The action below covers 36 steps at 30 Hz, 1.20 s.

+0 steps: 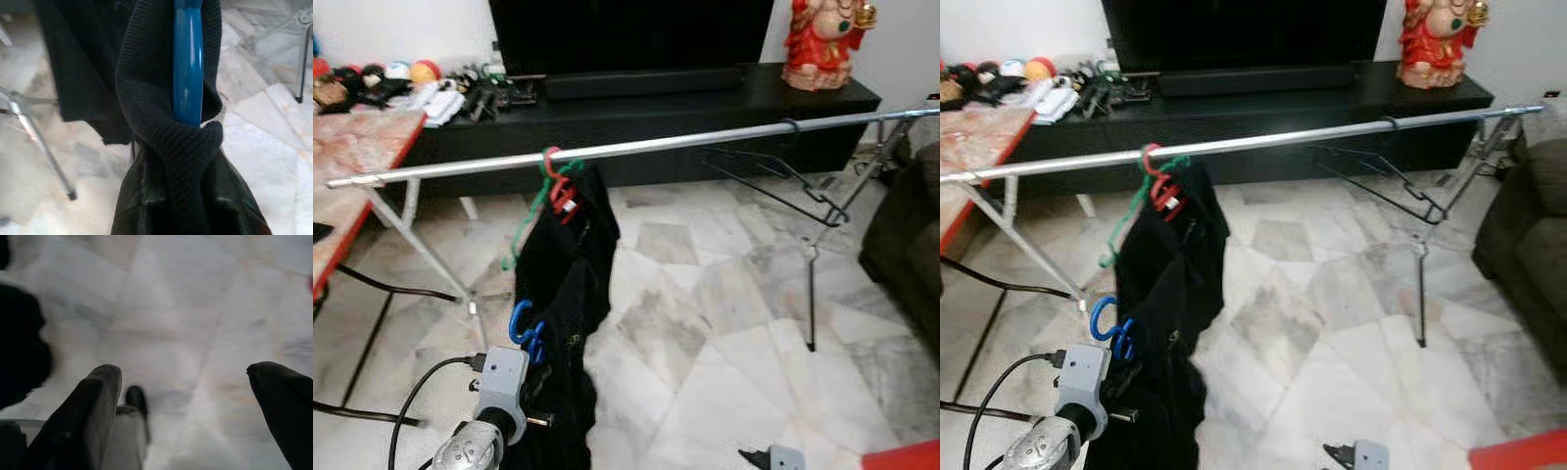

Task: Hang hanger

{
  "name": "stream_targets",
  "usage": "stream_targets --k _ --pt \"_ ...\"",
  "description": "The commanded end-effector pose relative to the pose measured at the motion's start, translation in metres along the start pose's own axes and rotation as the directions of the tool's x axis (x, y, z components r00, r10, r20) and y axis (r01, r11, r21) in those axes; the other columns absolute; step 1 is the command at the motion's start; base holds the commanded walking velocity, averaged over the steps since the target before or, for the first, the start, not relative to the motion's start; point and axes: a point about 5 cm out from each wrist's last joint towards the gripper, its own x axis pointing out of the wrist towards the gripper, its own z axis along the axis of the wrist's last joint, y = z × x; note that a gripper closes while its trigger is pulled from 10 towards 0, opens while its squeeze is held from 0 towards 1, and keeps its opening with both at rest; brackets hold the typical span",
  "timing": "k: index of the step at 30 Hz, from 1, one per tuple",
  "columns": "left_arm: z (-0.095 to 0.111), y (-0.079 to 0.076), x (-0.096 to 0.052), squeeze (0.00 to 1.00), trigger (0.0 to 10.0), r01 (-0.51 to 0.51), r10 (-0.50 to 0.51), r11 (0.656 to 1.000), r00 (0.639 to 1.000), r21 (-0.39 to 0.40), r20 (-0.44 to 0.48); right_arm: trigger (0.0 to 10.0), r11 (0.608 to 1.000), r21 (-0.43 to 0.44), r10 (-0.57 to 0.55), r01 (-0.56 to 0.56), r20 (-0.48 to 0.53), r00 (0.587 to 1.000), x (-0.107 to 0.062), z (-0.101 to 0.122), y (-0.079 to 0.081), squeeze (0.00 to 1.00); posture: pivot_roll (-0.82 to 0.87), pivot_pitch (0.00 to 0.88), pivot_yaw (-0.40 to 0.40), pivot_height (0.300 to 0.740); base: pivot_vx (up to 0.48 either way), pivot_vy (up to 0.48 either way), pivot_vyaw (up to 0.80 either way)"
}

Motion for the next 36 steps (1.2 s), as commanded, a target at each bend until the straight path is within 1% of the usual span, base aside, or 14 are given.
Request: stream_targets --k 1,6,12,15,16,18,21,22,26,30,31,33,34,36 --pt "0.003 0.005 -0.001 0.00 10.0 -0.022 0.021 1.000 1.000 0.014 0.012 10.0 1.000 0.001 0.013 -0.013 -0.010 1.000 0.000 -0.003 0.007 0.00 -0.01 0.153 0.004 0.740 0.000 -0.465 0.00" --pt "0.002 0.009 -0.002 0.00 10.0 -0.052 0.052 0.999 0.999 0.003 0.012 10.0 1.000 -0.010 0.011 -0.012 -0.020 1.000 0.000 -0.004 0.006 0.00 0.00 0.149 -0.002 0.740 0.000 -0.464 0.00" --pt "0.000 0.009 -0.004 0.00 10.0 -0.069 0.069 0.998 0.998 -0.004 0.003 10.0 1.000 0.007 -0.016 0.016 -0.020 1.000 0.000 -0.003 -0.002 0.00 0.01 0.142 -0.010 0.740 0.000 -0.449 0.00" --pt "-0.003 0.010 -0.005 0.00 10.0 -0.082 0.082 0.997 0.996 0.005 -0.016 10.0 1.000 0.008 -0.021 0.022 -0.020 1.000 0.000 -0.003 -0.003 0.00 0.01 0.141 -0.013 0.740 0.000 0.000 0.00" --pt "-0.009 0.012 -0.007 0.00 10.0 -0.106 0.105 0.994 0.994 -0.035 -0.031 10.0 0.999 0.022 -0.024 0.024 -0.022 0.999 0.000 -0.004 -0.002 0.00 0.01 0.138 -0.015 0.740 0.000 0.000 0.00" --pt "-0.009 0.012 -0.008 0.00 10.0 -0.109 0.108 0.993 0.994 -0.044 -0.032 10.0 0.999 0.023 -0.024 0.024 -0.023 0.999 0.000 -0.004 -0.002 0.00 0.01 0.138 -0.015 0.740 0.000 0.000 0.00" --pt "-0.009 0.016 -0.014 0.00 10.0 -0.135 0.134 0.989 0.991 -0.060 -0.018 10.0 0.999 0.031 -0.028 0.028 -0.020 0.999 0.000 -0.003 -0.003 0.00 0.00 0.129 -0.014 0.740 0.000 0.000 0.00" --pt "-0.008 0.017 -0.016 0.00 10.0 -0.131 0.131 0.990 0.991 -0.058 -0.016 10.0 0.999 0.030 -0.027 0.028 -0.020 0.999 0.000 -0.003 -0.003 0.00 0.00 0.127 -0.014 0.740 0.000 0.000 0.00" --pt "-0.009 0.021 -0.021 0.00 10.0 -0.135 0.136 0.991 0.991 0.020 -0.014 10.0 0.999 0.032 -0.027 0.027 -0.021 0.999 0.000 -0.003 -0.004 0.00 0.01 0.112 -0.017 0.740 0.076 0.000 0.00" --pt "-0.009 0.023 -0.020 0.00 10.0 -0.152 0.152 0.988 0.988 0.016 -0.011 10.0 0.999 0.038 -0.028 0.028 -0.026 0.999 -0.001 -0.004 -0.004 0.00 0.01 0.102 -0.021 0.740 0.380 0.000 0.00" --pt "-0.009 0.022 -0.019 0.00 10.0 -0.142 0.143 0.989 0.990 0.030 -0.012 10.0 0.998 0.048 -0.026 0.027 -0.025 0.999 -0.001 -0.004 -0.004 0.00 0.01 0.099 -0.022 0.740 0.431 0.000 0.00" --pt "-0.010 0.019 -0.017 0.00 10.0 -0.122 0.123 0.991 0.992 0.054 -0.014 10.0 0.991 0.124 -0.037 0.040 -0.024 0.999 -0.001 -0.006 -0.003 0.00 0.01 0.098 -0.021 0.740 0.433 0.000 0.00" --pt "-0.010 0.018 -0.017 0.00 10.0 -0.125 0.125 0.992 0.992 0.037 -0.015 10.0 0.988 0.145 -0.045 0.048 -0.026 0.999 -0.001 -0.007 -0.003 0.00 0.01 0.097 -0.021 0.740 0.439 0.000 0.00" --pt "-0.010 0.017 -0.017 0.00 10.0 -0.125 0.125 0.992 0.992 0.031 -0.015 10.0 0.988 0.147 -0.048 0.051 -0.026 0.999 -0.001 -0.007 -0.004 0.00 0.00 0.096 -0.021 0.740 0.439 0.000 0.00"
